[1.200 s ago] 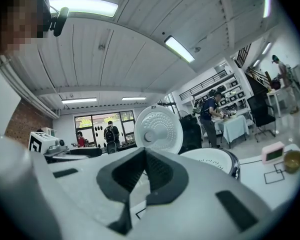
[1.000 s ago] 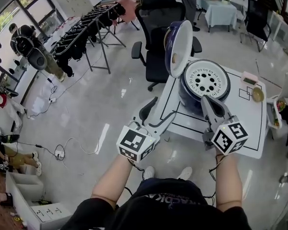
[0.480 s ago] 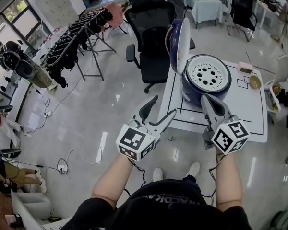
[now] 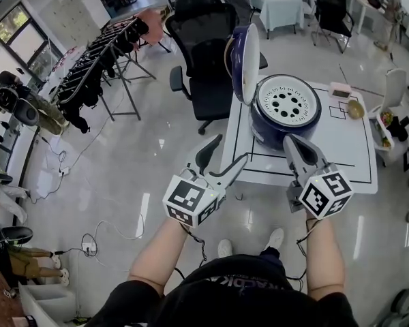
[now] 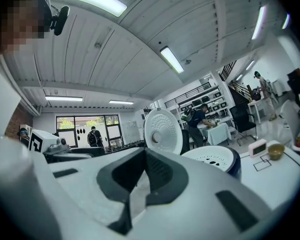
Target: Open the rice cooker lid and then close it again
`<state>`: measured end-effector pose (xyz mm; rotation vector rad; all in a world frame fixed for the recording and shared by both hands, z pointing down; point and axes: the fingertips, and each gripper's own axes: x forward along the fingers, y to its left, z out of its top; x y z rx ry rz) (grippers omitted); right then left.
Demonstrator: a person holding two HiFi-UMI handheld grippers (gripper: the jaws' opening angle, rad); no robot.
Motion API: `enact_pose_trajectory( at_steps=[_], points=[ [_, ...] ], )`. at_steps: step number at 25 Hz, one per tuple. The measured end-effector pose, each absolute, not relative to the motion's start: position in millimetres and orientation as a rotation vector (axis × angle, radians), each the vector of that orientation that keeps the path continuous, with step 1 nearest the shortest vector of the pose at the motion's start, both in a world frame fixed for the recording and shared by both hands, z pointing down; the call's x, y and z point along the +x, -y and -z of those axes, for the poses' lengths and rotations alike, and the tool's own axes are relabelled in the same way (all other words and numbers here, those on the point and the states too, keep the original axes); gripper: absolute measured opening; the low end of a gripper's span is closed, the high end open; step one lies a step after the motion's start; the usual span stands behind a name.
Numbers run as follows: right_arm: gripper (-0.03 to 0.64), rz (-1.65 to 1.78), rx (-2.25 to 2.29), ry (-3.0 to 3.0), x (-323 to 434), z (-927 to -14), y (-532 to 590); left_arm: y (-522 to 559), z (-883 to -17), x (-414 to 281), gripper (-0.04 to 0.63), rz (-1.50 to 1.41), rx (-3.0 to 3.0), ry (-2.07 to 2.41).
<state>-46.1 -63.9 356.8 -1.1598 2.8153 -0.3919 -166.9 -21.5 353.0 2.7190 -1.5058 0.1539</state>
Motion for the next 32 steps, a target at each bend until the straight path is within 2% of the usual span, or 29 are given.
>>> enact_pose_trajectory(
  at_steps=[25, 32],
  points=[
    [0.002, 0.34, -0.88, -2.952, 46, -339, 133, 68, -340, -61, 0.299, -0.077, 2.565, 1.78],
    [0.002, 0.341, -0.841, -2.935, 57, -332, 135, 67, -328, -53, 0.299, -0.092, 2.554, 1.839]
  ],
)
